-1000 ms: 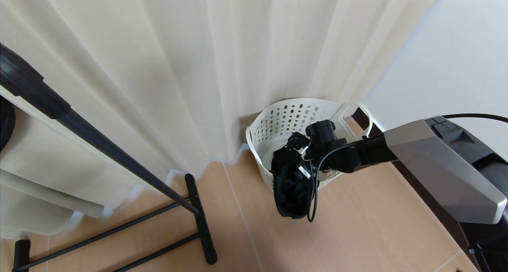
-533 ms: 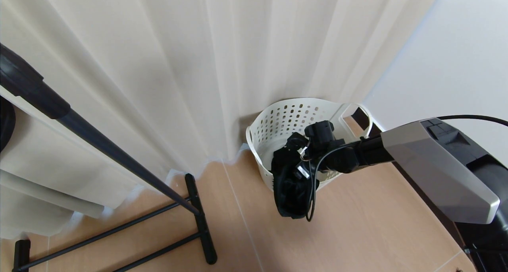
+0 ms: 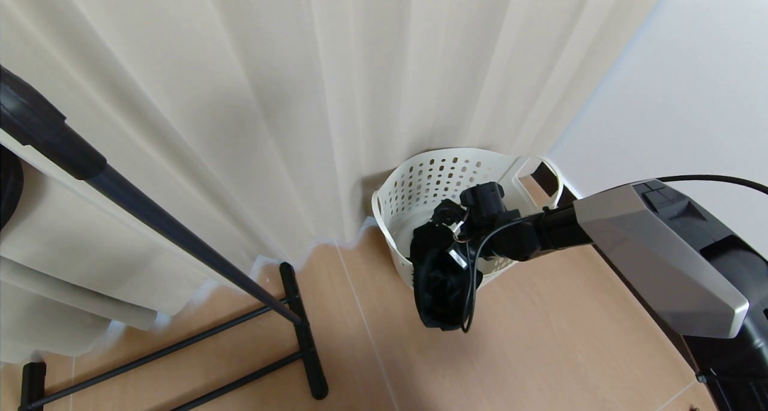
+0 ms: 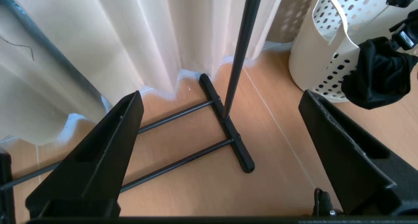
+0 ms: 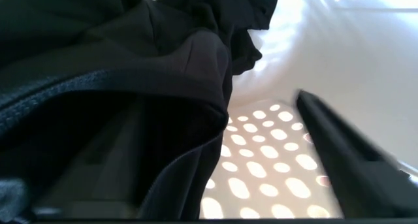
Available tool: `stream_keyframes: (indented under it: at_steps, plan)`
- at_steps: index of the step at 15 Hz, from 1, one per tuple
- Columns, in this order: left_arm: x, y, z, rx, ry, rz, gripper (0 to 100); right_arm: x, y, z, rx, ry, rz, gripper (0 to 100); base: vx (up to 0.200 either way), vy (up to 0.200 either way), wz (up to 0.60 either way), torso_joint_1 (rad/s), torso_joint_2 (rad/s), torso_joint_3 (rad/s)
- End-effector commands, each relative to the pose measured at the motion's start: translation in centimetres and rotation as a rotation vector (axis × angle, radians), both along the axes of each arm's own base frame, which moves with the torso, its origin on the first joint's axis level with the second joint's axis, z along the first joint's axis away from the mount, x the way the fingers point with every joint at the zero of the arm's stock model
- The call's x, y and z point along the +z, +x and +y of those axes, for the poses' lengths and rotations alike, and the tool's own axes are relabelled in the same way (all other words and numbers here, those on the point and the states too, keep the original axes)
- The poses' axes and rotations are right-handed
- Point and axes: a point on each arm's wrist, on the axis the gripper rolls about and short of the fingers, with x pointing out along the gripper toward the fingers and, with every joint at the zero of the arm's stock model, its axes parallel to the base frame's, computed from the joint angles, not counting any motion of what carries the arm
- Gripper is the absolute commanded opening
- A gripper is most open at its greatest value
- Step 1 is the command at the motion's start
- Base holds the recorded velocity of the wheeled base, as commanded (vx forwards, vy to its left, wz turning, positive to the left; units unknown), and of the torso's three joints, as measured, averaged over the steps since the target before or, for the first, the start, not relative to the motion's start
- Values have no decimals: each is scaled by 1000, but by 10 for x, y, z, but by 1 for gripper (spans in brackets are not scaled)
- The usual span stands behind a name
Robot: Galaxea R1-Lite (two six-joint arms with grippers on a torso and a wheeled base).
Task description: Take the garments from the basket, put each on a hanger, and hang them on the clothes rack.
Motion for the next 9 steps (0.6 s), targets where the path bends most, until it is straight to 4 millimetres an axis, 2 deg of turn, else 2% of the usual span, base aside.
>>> stream_keyframes:
  at_steps: [1,9]
  plan:
    - [0,0,0,0,0,-2,100,-3,1,1,-5,-2,3,0,0,0,0,0,0,0]
    - [0,0,0,0,0,-2,100,0,0,0,-10,1,-2,0,0,0,0,0,0,0]
